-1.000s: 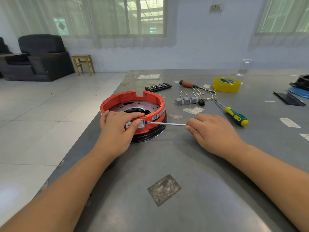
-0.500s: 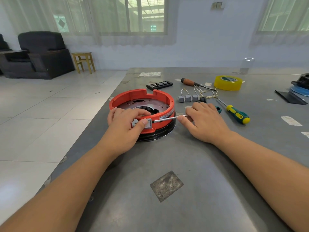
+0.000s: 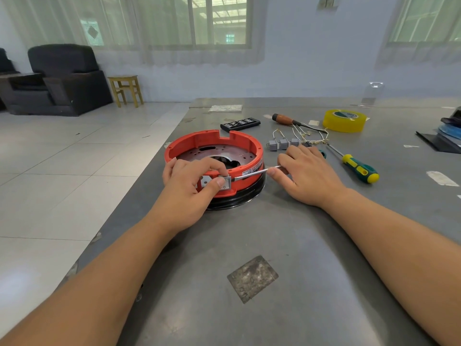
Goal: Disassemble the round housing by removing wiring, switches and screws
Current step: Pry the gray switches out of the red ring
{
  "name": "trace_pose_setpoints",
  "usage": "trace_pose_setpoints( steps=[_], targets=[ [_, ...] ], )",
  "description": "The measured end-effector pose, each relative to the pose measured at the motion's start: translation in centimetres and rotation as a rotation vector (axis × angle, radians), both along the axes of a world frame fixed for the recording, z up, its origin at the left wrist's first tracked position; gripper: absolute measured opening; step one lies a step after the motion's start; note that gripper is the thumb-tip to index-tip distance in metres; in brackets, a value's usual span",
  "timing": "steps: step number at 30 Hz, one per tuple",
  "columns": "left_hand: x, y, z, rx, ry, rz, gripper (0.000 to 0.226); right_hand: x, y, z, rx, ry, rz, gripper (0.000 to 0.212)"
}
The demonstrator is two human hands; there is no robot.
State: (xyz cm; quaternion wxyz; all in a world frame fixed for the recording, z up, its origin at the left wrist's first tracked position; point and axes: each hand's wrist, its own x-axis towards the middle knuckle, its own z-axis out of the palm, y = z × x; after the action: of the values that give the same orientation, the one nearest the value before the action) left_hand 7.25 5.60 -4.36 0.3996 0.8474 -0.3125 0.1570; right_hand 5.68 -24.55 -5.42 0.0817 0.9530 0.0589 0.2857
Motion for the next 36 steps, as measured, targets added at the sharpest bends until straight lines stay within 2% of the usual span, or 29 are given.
trace_pose_setpoints(
  steps=[2, 19, 24, 36],
  targets=[
    [-0.1, 0.1, -0.1, -0.018, -0.013, 0.007, 0.025, -0.2, 0.0, 0.0, 0.001, 0.002, -0.001, 0.061],
    [-0.1, 0.0, 0.0, -0.06, -0.037, 0.007, 0.026, -4.4, 0.2, -0.4, 0.024, -0.088, -0.122, 0.065],
    [-0.1, 0.0, -0.1, -0.056, -0.033, 0.019, 0.02, -4.5, 0.4, -0.5, -0.016, -0.044, -0.142, 0.065],
    [-0.2, -0.1, 0.1, -0.029, -0.051, 0.004, 0.026, -4.5, 0.8, -0.7, 0.022, 0.016, -0.119, 0.07]
  ],
)
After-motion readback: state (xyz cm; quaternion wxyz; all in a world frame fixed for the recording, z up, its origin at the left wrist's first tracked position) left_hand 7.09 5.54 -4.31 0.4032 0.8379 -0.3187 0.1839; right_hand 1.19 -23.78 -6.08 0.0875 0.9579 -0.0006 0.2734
